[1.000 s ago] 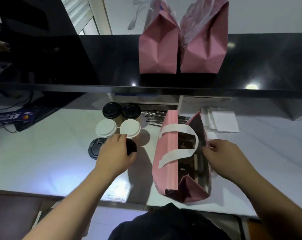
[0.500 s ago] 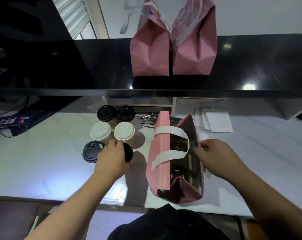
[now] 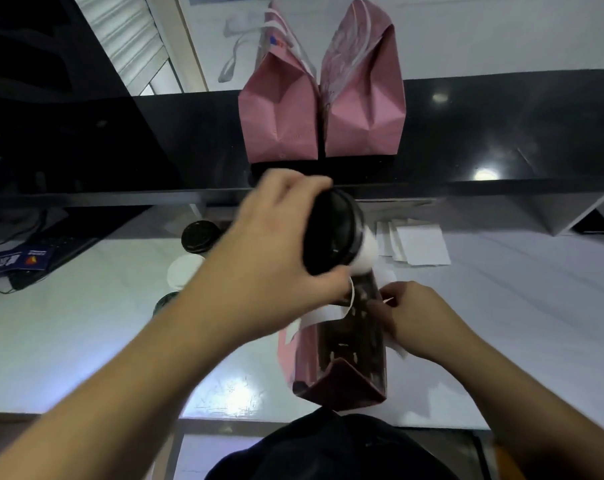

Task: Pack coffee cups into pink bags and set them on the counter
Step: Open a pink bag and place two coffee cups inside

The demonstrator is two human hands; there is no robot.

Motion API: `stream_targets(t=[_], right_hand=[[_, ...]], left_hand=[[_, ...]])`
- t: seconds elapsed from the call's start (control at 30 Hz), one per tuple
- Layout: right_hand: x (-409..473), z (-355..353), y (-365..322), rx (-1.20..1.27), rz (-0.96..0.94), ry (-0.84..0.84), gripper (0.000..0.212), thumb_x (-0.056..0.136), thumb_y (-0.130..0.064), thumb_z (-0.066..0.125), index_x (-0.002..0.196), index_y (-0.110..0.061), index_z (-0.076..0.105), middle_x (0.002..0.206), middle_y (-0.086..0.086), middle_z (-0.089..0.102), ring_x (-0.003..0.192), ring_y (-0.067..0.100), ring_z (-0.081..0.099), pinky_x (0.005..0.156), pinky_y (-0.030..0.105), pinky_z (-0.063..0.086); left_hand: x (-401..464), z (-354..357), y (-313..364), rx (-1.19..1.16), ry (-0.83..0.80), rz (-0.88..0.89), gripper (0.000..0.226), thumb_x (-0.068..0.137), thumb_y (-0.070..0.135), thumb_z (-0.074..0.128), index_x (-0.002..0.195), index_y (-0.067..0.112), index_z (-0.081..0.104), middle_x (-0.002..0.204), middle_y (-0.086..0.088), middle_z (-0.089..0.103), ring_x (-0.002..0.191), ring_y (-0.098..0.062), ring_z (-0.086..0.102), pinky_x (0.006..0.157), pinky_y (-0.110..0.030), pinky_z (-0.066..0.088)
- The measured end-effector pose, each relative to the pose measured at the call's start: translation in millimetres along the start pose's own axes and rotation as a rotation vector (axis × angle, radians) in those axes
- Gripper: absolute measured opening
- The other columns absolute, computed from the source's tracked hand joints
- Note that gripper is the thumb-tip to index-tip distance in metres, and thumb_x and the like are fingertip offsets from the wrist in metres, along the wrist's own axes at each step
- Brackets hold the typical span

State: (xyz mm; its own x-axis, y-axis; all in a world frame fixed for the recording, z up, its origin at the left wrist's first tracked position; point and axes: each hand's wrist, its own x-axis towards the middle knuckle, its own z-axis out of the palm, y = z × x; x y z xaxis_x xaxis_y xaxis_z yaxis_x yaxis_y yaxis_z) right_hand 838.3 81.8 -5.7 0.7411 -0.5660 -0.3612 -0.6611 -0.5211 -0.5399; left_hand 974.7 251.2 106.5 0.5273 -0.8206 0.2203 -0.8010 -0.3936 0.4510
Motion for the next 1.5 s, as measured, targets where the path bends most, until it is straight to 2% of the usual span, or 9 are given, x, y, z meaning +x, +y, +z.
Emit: stream_targets(t=[0.2,0.37,0.77,0.93,1.07,1.2,1.3,1.43,1.5], right_hand=[[1.3,-3.1,12.6,-0.052,0.011,0.046,0.037,0.101,-0.033,0.051,0.067,-0.021,0.058,0.061,-0.002,0.062,0.056,0.014,0.059,0.046,0.025,0.035],[1.9,-1.3,18.9,-0.055,0.030,0.052,0.038,0.101,-0.026,0.047,0.064,-0.016,0.052,0.061,0.003,0.058,0.053,0.017,0.053,0.046,0.027,0.032],[1.5,-3.2,23.4,-0.054,0.059,0.059,0.035,0.101,-0.024,0.044,0.067,-0.015,0.050,0.064,0.005,0.059,0.053,0.020,0.056,0.045,0.027,0.033],[0.2,-0.7,21.8,-0.043,0.038,0.069,0.037,0.103,-0.025,0.043,0.069,-0.013,0.049,0.066,0.006,0.060,0.058,0.021,0.054,0.049,0.030,0.037],[-1.2,0.0,17.4,-0.019,0.015,0.085,0.036,0.105,-0.027,0.041,0.074,-0.013,0.053,0.072,0.007,0.066,0.066,0.023,0.064,0.060,0.036,0.054],[-3.3,1.5,15.6,0.005,0.003,0.113,0.032,0.104,-0.027,0.042,0.077,-0.015,0.052,0.074,0.007,0.066,0.069,0.026,0.066,0.065,0.039,0.056],[-3.2,1.3,15.4,0.014,0.012,0.098,0.031,0.101,-0.023,0.044,0.073,-0.017,0.052,0.070,0.006,0.066,0.067,0.025,0.066,0.061,0.037,0.052],[-1.2,1.2,12.4,0.015,0.020,0.061,0.030,0.100,-0.025,0.047,0.073,-0.019,0.057,0.067,0.003,0.068,0.062,0.020,0.066,0.052,0.033,0.048],[0.4,2.2,11.4,0.024,0.016,0.060,0.030,0.099,-0.025,0.049,0.070,-0.020,0.055,0.065,0.002,0.068,0.059,0.018,0.065,0.050,0.029,0.042]], left_hand=[[36.8,77.5,-9.2,0.213,-0.335,-0.019,0.083,0.070,0.061,0.076,0.140,0.027,0.047,0.133,0.003,0.042,0.118,-0.024,0.047,0.091,-0.035,0.051],[49.9,131.5,-21.4,0.333,-0.525,0.014,0.074,0.071,0.049,0.082,0.132,0.018,0.054,0.133,-0.005,0.049,0.113,-0.028,0.055,0.090,-0.047,0.058],[57.6,197.8,-27.6,0.474,-0.612,0.039,0.067,0.094,0.024,0.071,0.151,0.006,0.040,0.144,-0.018,0.040,0.117,-0.039,0.056,0.102,-0.048,0.048],[58.0,211.3,-33.9,0.403,-0.661,-0.080,0.061,0.097,0.020,0.068,0.151,0.008,0.041,0.148,-0.015,0.039,0.122,-0.038,0.056,0.104,-0.047,0.047],[60.1,208.7,-30.0,0.397,-0.667,-0.075,0.058,0.098,0.020,0.068,0.149,0.009,0.044,0.146,-0.015,0.043,0.122,-0.038,0.057,0.106,-0.048,0.047],[65.7,189.3,-14.3,0.390,-0.772,-0.054,0.036,0.099,0.014,0.061,0.135,0.007,0.060,0.130,-0.015,0.062,0.116,-0.036,0.064,0.096,-0.042,0.053],[62.7,160.5,-8.2,0.344,-0.608,0.050,0.026,0.096,0.006,0.057,0.117,0.012,0.070,0.111,-0.009,0.071,0.102,-0.029,0.069,0.084,-0.037,0.057],[41.7,104.2,-31.9,-0.233,-0.129,0.015,0.027,0.102,0.025,0.053,0.119,0.041,0.066,0.114,0.021,0.069,0.104,0.003,0.064,0.082,-0.009,0.052],[27.4,82.9,-66.6,-0.315,0.057,-0.098,0.022,0.100,0.031,0.054,0.115,0.046,0.060,0.110,0.028,0.066,0.104,0.008,0.061,0.080,-0.012,0.054]])
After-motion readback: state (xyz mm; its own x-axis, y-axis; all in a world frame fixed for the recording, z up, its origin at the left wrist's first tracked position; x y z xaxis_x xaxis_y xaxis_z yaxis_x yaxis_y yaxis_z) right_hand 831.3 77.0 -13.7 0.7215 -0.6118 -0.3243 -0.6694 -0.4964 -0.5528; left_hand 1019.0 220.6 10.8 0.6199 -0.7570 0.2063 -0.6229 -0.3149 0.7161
